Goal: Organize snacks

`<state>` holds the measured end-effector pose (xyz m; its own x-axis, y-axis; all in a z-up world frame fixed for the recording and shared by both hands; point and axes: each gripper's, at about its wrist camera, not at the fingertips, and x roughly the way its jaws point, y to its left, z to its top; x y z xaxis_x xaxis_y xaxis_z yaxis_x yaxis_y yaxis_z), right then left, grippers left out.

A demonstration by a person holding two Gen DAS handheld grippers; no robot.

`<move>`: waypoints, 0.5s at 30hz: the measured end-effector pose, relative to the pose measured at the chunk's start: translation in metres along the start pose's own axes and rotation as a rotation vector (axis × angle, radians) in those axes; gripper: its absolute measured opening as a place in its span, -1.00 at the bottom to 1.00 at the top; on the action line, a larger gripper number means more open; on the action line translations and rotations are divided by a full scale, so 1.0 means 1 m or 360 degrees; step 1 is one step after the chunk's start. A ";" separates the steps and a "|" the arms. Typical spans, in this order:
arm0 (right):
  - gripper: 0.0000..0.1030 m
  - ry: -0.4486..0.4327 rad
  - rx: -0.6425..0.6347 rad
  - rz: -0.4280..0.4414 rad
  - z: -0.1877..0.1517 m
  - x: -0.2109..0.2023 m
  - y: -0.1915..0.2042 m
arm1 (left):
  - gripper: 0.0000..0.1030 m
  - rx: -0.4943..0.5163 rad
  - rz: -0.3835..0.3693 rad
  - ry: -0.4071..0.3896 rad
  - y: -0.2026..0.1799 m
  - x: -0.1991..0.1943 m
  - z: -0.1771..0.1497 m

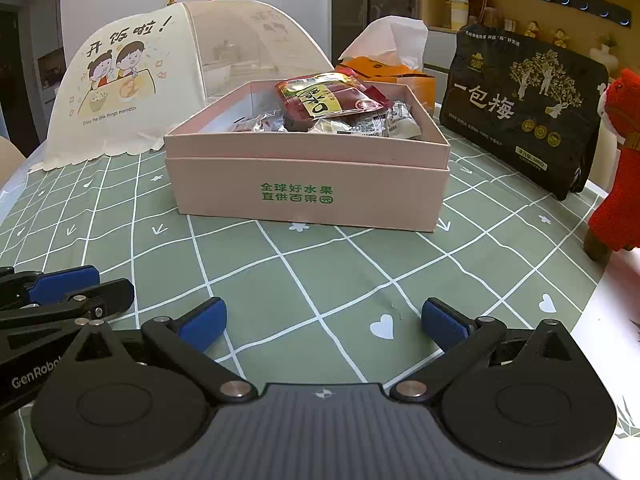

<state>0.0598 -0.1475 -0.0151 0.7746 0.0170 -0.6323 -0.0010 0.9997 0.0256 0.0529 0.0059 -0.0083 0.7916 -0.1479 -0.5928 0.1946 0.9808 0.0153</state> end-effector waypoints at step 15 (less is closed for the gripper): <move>1.00 0.0000 0.0000 0.0000 0.000 0.000 0.000 | -0.32 -0.0012 -0.0006 0.0000 0.000 -0.001 0.000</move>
<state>0.0596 -0.1473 -0.0153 0.7747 0.0168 -0.6322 -0.0009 0.9997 0.0255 0.0521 0.0064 -0.0082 0.7909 -0.1515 -0.5929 0.1930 0.9812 0.0068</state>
